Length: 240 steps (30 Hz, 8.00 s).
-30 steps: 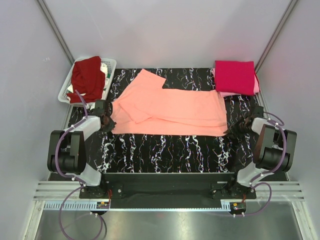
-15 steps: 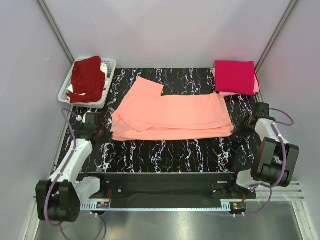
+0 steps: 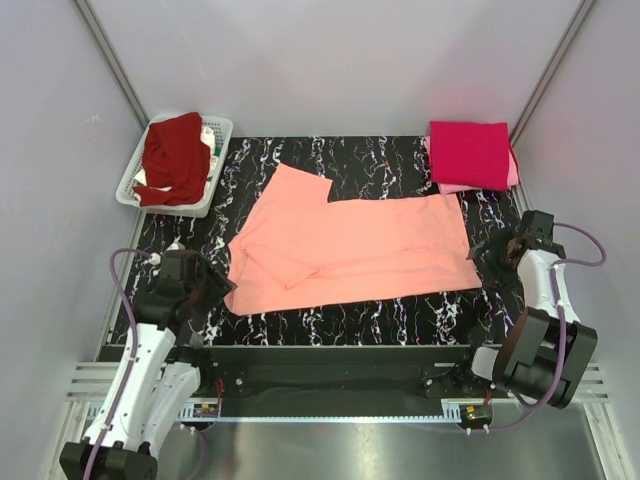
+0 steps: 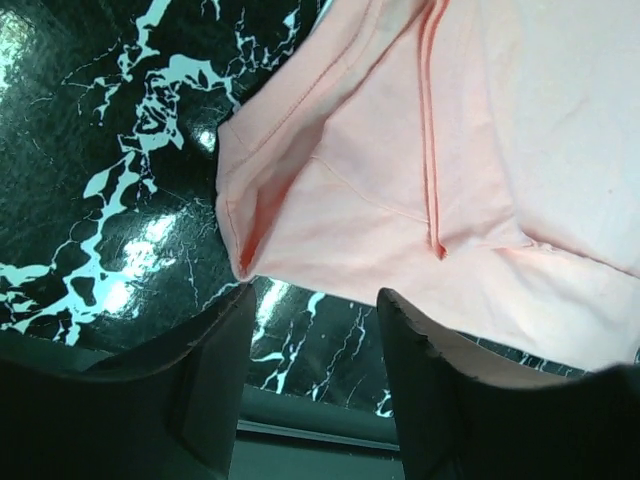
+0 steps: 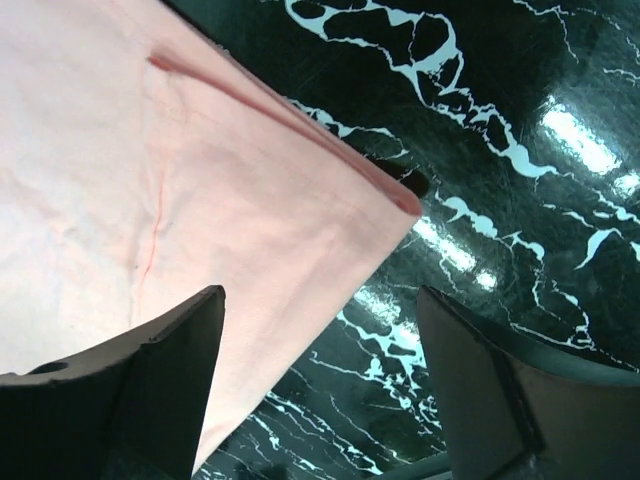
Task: Fold and stack the t-shirts
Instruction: Fold the tshirt
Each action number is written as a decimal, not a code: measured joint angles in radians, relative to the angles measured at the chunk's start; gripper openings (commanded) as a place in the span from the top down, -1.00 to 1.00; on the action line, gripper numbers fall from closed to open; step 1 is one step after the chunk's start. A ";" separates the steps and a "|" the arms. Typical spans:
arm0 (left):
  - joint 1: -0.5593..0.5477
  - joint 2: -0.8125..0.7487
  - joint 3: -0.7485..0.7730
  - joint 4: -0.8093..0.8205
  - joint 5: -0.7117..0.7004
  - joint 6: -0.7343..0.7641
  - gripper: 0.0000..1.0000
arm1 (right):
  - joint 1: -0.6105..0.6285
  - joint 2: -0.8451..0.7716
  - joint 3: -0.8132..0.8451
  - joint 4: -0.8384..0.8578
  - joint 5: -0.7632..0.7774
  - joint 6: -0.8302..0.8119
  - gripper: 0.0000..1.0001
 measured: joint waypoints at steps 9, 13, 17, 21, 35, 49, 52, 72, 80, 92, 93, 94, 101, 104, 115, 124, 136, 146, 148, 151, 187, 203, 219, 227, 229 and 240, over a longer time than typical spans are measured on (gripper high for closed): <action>-0.196 0.111 0.055 0.077 -0.014 0.034 0.00 | 0.005 -0.148 -0.015 0.002 -0.080 0.003 -0.61; -0.361 0.306 0.071 0.168 -0.034 0.006 0.07 | 0.033 -0.150 -0.045 0.048 -0.151 0.003 -0.59; -0.405 0.476 0.093 0.269 -0.034 -0.017 0.07 | 0.140 -0.187 -0.126 0.133 -0.212 0.026 -0.58; -0.417 0.587 0.113 0.347 -0.034 -0.038 0.04 | 0.341 -0.267 -0.217 0.256 -0.229 0.080 -0.56; -0.449 0.761 0.131 0.493 -0.030 -0.078 0.09 | 0.544 -0.264 -0.407 0.576 -0.184 0.180 -0.51; -0.458 0.830 0.200 0.497 -0.032 -0.071 1.00 | 0.544 -0.241 -0.409 0.620 -0.184 0.187 -0.52; -0.459 0.831 0.247 0.443 -0.048 -0.053 0.99 | 0.544 -0.235 -0.409 0.621 -0.185 0.187 -0.51; -0.338 1.241 0.889 0.153 -0.107 0.245 -0.13 | 0.544 -0.205 -0.409 0.650 -0.192 0.187 -0.53; -0.340 0.890 0.673 0.121 -0.147 0.259 -0.16 | 0.544 -0.250 -0.362 0.494 -0.092 0.187 -0.52; -0.304 0.571 0.177 0.270 -0.095 0.181 -0.12 | 0.309 -0.191 -0.155 0.110 0.137 0.153 -0.46; -0.304 0.571 0.148 0.276 -0.088 0.172 -0.12 | 0.309 -0.182 -0.155 0.092 0.143 0.153 -0.45; -0.305 0.570 0.123 0.282 -0.081 0.162 -0.12 | 0.307 -0.174 -0.155 0.081 0.150 0.153 -0.43; -0.305 0.505 0.054 0.307 -0.066 0.119 -0.12 | 0.289 -0.040 -0.153 0.066 0.159 0.161 -0.36; -0.305 0.484 0.034 0.322 -0.066 0.103 -0.11 | 0.287 0.015 -0.159 0.089 0.155 0.167 -0.06; -0.304 0.515 -0.039 0.375 -0.071 0.070 -0.01 | 0.276 0.053 -0.174 0.138 0.112 0.161 1.00; -0.309 0.334 -0.079 0.266 -0.088 0.026 -0.06 | 0.276 -0.104 -0.197 0.060 0.059 0.200 1.00; -0.438 0.058 -0.072 0.044 -0.092 -0.098 -0.11 | 0.276 -0.462 -0.167 -0.247 0.044 0.261 0.04; -0.420 0.366 0.448 0.005 -0.235 0.121 -0.40 | 0.277 -0.509 -0.183 -0.227 -0.053 0.214 -0.59; -0.379 0.502 0.563 0.068 -0.233 0.193 -0.40 | 0.285 -0.575 -0.212 -0.189 -0.088 0.208 -0.60; -0.274 0.721 0.709 0.177 -0.166 0.282 -0.40 | 0.308 -0.700 -0.303 -0.087 -0.171 0.208 -0.62; -0.050 1.909 1.556 0.658 0.415 0.259 -0.18 | 0.467 -0.718 -0.645 0.548 -0.481 0.232 -0.71; -0.072 1.902 1.530 0.635 0.417 0.265 0.53 | 0.467 -0.666 -0.651 0.594 -0.483 0.236 -0.71; -0.069 1.756 1.346 0.560 0.303 0.283 1.00 | 0.467 -0.538 -0.526 0.476 -0.376 0.226 -0.71; 0.024 1.616 1.297 0.435 0.248 0.283 1.00 | 0.463 -0.055 0.004 0.311 -0.130 0.119 -0.60; 0.041 1.593 1.304 0.391 0.237 0.288 1.00 | 0.451 0.049 0.122 0.277 -0.076 0.087 -0.58; 0.043 1.583 1.401 0.185 0.218 0.357 1.00 | 0.295 0.533 0.592 0.171 0.022 -0.014 -0.18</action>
